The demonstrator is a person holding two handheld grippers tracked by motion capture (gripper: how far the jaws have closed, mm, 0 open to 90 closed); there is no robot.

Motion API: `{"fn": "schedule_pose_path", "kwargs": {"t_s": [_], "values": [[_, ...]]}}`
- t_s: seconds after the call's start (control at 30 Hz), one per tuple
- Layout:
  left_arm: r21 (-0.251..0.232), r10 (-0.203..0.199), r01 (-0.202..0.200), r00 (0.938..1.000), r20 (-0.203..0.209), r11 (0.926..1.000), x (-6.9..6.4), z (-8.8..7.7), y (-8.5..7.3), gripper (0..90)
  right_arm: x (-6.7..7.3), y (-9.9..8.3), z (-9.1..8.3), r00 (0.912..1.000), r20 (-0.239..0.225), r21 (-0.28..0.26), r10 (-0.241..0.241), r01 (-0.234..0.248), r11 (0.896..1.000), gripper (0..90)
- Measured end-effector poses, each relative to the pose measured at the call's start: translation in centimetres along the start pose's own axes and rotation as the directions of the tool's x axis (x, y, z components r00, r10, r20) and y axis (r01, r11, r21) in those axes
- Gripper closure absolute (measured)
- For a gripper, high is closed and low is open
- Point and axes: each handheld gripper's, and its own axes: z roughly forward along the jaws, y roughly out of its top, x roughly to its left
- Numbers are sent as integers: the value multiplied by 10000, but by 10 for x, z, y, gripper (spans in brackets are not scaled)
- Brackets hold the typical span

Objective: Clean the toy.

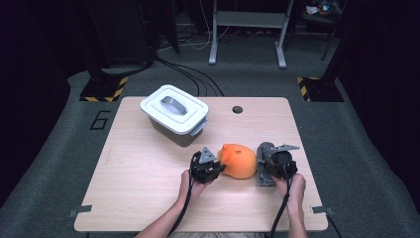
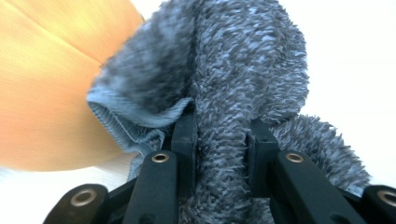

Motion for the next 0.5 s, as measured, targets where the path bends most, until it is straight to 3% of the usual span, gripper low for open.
{"fn": "schedule_pose_path", "kwargs": {"t_s": [0.1,0.13,0.23,0.37,0.5], "values": [[0,63,-63,10000,-7,10000,-1,0,1,776,7,8,-25,9997,-39,-868,-255,251,9959,697],[1,81,-81,10000,-19,10000,-1,0,1,776,12,11,-35,9982,-118,-1089,-587,570,9924,697],[-42,53,-53,10000,-24,10000,0,1,1,776,28,18,-49,9927,-569,-1456,-1064,972,9846,696],[9,103,-103,9999,-21,9999,0,0,2,774,51,25,-42,9806,-1003,-1202,-1681,1558,9804,697],[22,155,-155,9999,48,9999,2,0,2,736,55,27,-24,9847,-721,-919,-1585,1517,9841,701]]}}
